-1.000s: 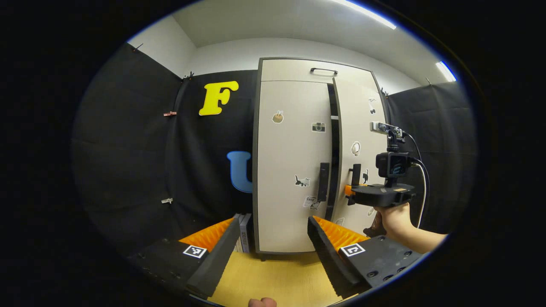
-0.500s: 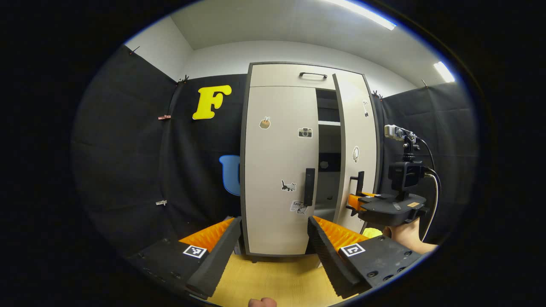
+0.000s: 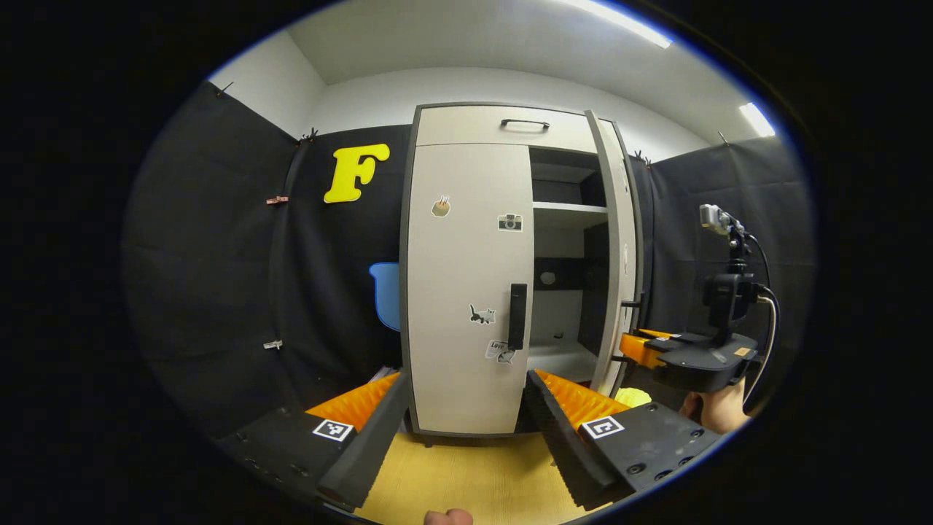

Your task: Open the right door of the double-door shoe cabinet with the right hand, and open the left door with the left hand.

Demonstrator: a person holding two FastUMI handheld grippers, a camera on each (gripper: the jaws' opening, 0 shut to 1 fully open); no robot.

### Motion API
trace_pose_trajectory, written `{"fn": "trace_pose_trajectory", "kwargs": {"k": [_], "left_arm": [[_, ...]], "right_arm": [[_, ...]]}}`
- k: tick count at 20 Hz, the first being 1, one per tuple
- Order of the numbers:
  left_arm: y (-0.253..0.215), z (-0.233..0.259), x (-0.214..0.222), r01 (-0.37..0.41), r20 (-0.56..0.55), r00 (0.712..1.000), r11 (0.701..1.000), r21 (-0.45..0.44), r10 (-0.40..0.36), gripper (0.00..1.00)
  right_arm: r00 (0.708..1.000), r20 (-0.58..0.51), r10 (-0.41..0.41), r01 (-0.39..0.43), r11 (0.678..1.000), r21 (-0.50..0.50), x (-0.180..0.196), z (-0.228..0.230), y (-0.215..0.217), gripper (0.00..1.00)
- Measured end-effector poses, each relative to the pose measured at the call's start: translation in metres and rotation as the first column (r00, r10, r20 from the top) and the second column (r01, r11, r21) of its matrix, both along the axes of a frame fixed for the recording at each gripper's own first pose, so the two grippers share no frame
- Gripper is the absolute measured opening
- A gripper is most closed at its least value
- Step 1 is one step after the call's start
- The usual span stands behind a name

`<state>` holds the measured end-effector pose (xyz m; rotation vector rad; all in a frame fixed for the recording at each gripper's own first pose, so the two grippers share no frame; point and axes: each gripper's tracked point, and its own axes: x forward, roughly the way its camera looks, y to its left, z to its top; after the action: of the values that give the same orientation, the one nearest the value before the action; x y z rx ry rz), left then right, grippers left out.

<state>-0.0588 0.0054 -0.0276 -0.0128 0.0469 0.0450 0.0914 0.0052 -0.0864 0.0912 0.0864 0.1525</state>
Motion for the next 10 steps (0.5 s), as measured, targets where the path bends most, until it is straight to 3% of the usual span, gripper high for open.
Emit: {"fn": "trace_pose_trajectory", "kwargs": {"k": [10], "left_arm": [[-0.015,-0.002,0.010,-0.020,-0.012,1.000,0.999,0.027,0.020,0.98]], "right_arm": [[1.000,0.004,-0.001,0.001,1.000,-0.003,-0.014,0.002,-0.036,0.09]]}}
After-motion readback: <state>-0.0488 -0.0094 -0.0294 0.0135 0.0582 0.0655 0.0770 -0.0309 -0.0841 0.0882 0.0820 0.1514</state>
